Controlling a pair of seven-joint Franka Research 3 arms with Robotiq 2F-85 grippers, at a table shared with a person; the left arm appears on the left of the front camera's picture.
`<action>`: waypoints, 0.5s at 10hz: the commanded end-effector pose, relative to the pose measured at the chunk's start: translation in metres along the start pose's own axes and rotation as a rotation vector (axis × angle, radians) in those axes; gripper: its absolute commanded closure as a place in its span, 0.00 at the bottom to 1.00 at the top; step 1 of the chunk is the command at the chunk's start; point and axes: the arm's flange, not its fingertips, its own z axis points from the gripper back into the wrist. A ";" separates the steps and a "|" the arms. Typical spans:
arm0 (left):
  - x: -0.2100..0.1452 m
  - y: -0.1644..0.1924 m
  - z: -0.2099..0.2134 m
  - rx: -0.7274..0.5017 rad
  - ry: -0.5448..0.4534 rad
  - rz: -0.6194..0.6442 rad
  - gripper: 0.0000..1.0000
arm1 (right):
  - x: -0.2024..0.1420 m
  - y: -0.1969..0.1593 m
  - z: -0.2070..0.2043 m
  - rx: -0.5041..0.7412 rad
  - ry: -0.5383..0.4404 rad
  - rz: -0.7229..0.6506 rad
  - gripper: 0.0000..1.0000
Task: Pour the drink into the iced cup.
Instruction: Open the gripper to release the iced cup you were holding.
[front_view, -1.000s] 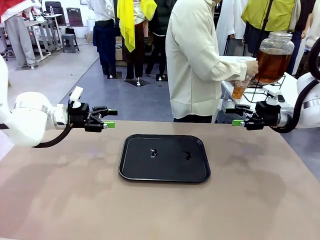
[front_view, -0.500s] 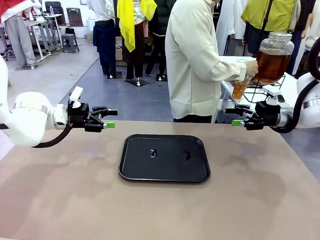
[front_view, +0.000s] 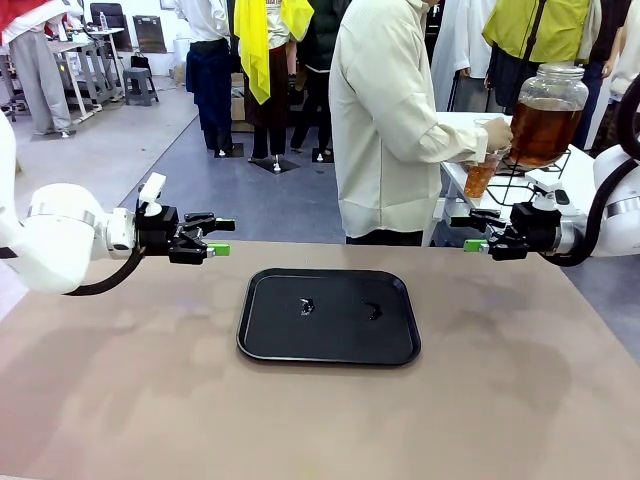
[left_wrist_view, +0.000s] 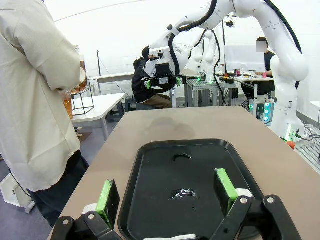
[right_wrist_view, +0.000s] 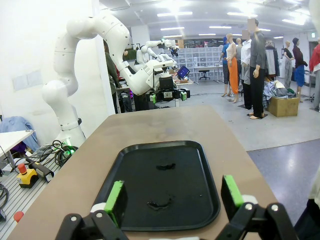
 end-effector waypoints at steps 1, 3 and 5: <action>0.002 0.001 -0.001 0.004 -0.001 -0.003 0.00 | 0.003 0.001 -0.002 0.001 0.002 0.005 0.00; 0.002 0.001 -0.001 0.004 -0.001 -0.003 0.00 | 0.003 0.001 -0.002 0.001 0.002 0.005 0.00; 0.002 0.001 -0.001 0.004 -0.001 -0.003 0.00 | 0.003 0.001 -0.002 0.001 0.002 0.005 0.00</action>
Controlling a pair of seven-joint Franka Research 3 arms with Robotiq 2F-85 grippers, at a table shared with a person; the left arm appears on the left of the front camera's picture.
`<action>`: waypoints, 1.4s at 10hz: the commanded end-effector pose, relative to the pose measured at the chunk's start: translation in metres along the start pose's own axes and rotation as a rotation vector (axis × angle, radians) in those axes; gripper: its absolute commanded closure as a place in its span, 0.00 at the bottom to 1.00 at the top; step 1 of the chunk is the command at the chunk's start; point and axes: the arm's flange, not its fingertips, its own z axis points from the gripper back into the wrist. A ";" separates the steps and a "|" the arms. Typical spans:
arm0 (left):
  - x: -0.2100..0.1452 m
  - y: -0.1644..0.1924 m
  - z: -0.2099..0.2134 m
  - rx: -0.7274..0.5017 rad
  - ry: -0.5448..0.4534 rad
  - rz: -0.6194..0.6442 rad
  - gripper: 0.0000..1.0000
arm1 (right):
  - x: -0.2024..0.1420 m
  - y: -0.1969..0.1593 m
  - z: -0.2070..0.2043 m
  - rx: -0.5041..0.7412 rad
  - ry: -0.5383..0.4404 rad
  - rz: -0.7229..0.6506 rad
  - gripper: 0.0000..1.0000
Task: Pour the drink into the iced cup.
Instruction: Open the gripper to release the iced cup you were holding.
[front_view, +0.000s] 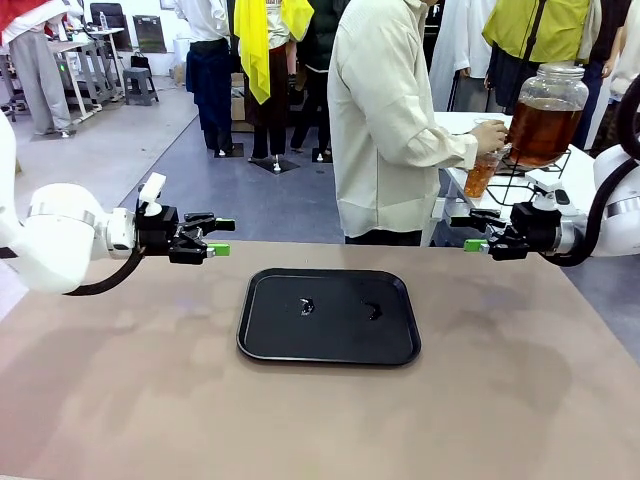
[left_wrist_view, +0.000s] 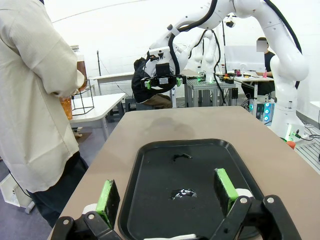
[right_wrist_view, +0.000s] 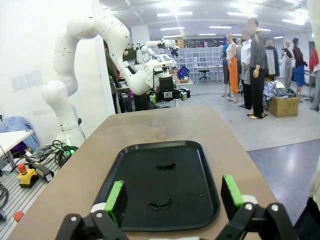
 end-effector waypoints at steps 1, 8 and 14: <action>0.002 0.001 -0.001 0.004 -0.001 -0.003 0.00 | 0.003 0.001 -0.002 0.001 0.002 0.005 0.00; 0.002 0.001 -0.001 0.004 -0.001 -0.003 0.00 | 0.003 0.001 -0.002 0.001 0.002 0.005 0.00; 0.002 0.001 -0.001 0.004 -0.001 -0.003 0.00 | 0.003 0.001 -0.002 0.001 0.002 0.005 0.00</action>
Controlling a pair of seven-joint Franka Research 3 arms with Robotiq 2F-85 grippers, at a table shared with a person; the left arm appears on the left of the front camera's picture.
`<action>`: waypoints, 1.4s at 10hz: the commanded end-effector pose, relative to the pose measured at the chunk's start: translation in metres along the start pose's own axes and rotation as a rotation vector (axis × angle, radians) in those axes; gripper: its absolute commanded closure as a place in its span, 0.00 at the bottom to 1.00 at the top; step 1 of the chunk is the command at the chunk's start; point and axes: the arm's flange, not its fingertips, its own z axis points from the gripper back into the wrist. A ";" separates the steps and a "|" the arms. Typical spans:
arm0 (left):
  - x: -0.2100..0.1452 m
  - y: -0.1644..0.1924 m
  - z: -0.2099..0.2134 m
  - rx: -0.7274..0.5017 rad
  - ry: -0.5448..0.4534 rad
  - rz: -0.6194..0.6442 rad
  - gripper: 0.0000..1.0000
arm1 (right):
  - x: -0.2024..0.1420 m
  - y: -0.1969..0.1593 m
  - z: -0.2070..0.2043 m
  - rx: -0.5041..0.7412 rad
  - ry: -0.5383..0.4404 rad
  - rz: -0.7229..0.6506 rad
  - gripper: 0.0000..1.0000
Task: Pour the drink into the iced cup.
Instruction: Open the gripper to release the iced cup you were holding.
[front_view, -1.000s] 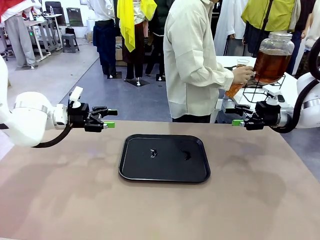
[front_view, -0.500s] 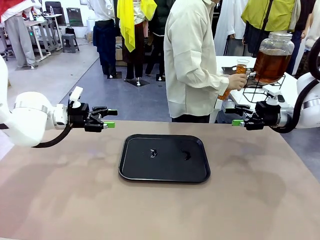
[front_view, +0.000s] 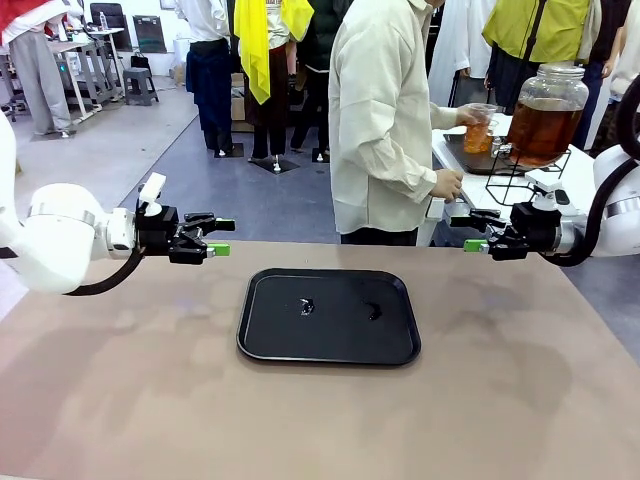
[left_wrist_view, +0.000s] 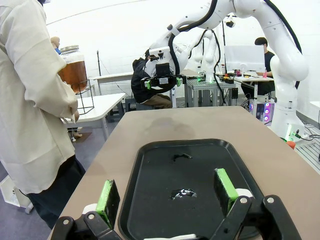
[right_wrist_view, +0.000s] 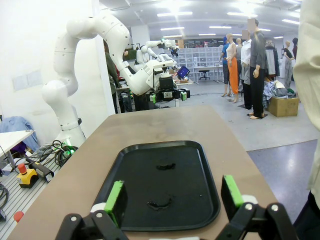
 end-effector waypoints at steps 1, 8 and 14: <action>0.002 0.001 -0.001 0.004 -0.001 -0.003 0.00 | 0.003 0.001 -0.002 0.001 0.002 0.005 0.00; 0.002 0.001 -0.001 0.004 -0.001 -0.003 0.00 | 0.003 0.001 -0.002 0.001 0.002 0.005 0.00; 0.002 0.001 -0.001 0.004 -0.001 -0.003 0.00 | 0.003 0.001 -0.002 0.001 0.002 0.005 0.00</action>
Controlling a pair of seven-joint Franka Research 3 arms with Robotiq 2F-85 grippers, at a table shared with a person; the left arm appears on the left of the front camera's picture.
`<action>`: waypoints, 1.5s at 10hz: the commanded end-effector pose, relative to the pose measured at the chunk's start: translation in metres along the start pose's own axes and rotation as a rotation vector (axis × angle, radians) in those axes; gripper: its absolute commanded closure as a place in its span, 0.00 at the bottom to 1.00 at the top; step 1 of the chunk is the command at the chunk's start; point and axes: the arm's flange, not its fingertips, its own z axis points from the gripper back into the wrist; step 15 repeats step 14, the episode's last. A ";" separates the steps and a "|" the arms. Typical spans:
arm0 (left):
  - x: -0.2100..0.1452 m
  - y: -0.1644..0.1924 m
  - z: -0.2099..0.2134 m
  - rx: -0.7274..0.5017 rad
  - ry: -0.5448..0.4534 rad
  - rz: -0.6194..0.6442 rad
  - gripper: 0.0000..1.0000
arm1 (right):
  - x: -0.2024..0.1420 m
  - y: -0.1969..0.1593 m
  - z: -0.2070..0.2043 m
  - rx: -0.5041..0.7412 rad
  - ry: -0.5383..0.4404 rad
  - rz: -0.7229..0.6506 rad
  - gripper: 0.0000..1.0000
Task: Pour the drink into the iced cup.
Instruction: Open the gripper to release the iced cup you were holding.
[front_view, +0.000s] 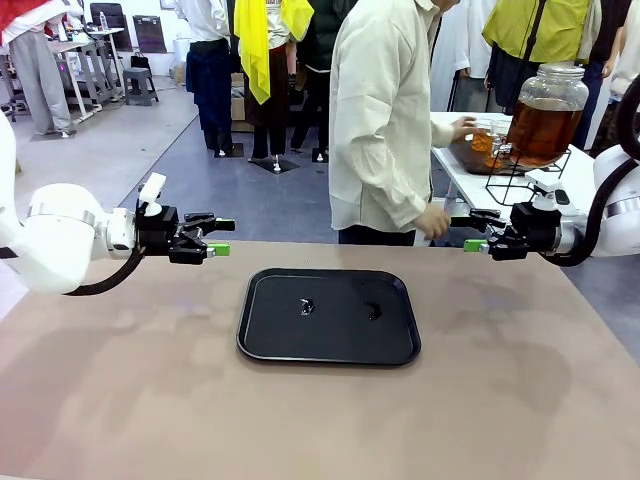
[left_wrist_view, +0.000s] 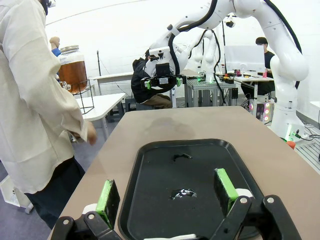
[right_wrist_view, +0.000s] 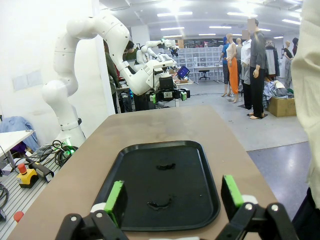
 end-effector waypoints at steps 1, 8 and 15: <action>0.002 0.001 -0.001 0.004 -0.001 -0.003 0.00 | 0.003 0.001 -0.002 0.001 0.002 0.005 0.00; 0.002 0.001 -0.001 0.004 -0.001 -0.003 0.00 | 0.003 0.001 -0.002 0.001 0.002 0.005 0.00; 0.002 0.001 -0.001 0.004 -0.001 -0.003 0.00 | 0.003 0.001 -0.002 0.001 0.002 0.005 0.00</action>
